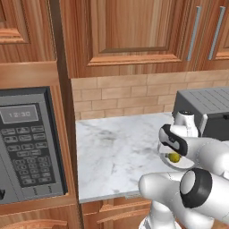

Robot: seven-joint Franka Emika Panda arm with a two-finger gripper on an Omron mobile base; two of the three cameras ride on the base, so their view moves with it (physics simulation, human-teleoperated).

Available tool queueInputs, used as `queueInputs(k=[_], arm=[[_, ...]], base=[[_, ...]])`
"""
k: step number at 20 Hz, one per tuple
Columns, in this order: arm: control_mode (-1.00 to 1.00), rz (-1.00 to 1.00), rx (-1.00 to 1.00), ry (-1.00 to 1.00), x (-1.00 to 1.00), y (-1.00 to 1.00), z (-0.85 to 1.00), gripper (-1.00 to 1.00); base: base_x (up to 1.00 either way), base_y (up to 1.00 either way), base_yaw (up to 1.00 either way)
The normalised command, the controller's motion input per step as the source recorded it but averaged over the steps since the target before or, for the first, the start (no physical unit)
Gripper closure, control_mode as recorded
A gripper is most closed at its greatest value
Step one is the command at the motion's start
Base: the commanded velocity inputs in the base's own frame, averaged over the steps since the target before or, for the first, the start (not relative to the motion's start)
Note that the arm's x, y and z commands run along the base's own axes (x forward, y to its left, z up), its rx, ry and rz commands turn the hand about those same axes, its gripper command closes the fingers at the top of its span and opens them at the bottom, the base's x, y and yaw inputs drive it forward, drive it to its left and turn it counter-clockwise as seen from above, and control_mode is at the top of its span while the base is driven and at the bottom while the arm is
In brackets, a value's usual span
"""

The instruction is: Pick lemon from the fridge and place it on the plate on the counter.

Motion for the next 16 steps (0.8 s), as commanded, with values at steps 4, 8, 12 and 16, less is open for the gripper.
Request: queueInputs(k=[4,8,12,16], arm=[[-1.0,0.0,0.02,0.04,0.06,-0.01,-0.04,1.0],[-1.0,0.0,0.0,0.02,0.02,0.0,-0.09,-1.0],[-1.0,0.0,0.0,0.01,0.0,0.0,0.0,-1.0],[-1.0,0.0,0.0,0.0,0.0,0.0,0.0,-1.0]], base=[[0.0,0.0,0.0],[0.0,0.0,0.0],[0.0,0.0,0.0],[0.0,0.0,0.0]])
